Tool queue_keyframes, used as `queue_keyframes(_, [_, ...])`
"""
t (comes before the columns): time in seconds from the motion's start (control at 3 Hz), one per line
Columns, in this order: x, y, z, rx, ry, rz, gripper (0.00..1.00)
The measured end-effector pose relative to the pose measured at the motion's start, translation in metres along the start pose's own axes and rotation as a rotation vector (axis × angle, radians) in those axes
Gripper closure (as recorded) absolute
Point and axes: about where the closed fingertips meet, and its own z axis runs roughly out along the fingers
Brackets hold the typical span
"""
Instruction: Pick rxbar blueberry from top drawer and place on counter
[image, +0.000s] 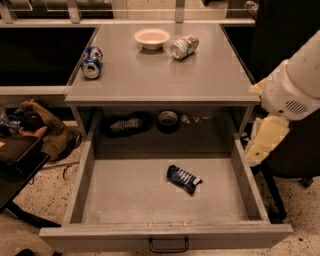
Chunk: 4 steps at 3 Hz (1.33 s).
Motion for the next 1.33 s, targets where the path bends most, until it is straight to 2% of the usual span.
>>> queue_keyframes(0.33, [-0.005, 0.007, 0.072, -0.061, -0.063, 0.016, 0.0])
queue_keyframes(1.0, [-0.005, 0.008, 0.077, -0.07, -0.065, 0.017, 0.0])
queue_keyframes(1.33, [-0.004, 0.006, 0.103, -0.075, -0.071, 0.04, 0.0])
